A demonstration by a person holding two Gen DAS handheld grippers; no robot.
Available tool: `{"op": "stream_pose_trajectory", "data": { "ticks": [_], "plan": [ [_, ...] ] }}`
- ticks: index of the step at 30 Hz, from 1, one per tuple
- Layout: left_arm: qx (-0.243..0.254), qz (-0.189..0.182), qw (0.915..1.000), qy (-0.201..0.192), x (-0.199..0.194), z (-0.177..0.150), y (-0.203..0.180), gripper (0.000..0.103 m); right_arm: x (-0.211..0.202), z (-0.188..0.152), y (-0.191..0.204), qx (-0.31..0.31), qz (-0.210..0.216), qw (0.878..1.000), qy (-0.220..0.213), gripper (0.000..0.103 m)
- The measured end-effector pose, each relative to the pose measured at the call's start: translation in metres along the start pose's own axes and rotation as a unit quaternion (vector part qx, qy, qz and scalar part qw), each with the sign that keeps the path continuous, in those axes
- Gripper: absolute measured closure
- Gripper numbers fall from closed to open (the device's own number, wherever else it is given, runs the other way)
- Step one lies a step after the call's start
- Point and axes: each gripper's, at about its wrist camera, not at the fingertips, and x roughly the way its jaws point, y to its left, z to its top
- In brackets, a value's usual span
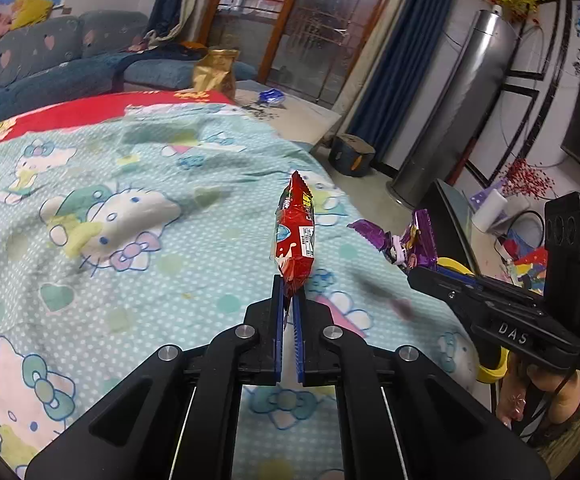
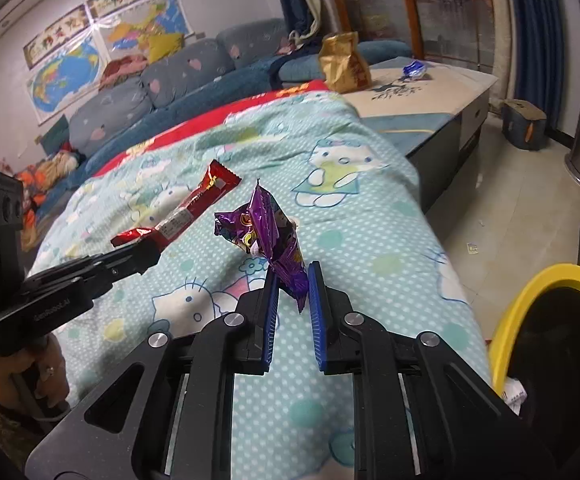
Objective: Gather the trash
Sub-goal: 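Carry the red wrapper and purple wrapper over the yellow bin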
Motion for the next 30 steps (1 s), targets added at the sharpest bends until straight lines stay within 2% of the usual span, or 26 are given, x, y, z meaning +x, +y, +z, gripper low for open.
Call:
{"op": "stream_pose_trajectory", "data": {
  "ticks": [14, 30],
  "plan": [
    [0.044, -0.029, 0.9986, 0.002, -0.008, -0.003, -0.045, 0.099, -0.054, -0.012, -0.021, 0.02, -0.031, 0.998, -0.044, 0.092],
    [0.094, -0.055, 0.994, 0.008, -0.006, -0.007, -0.089, 0.099, -0.092, -0.034, -0.058, 0.066, -0.069, 0.993, -0.066, 0.092]
  ]
}}
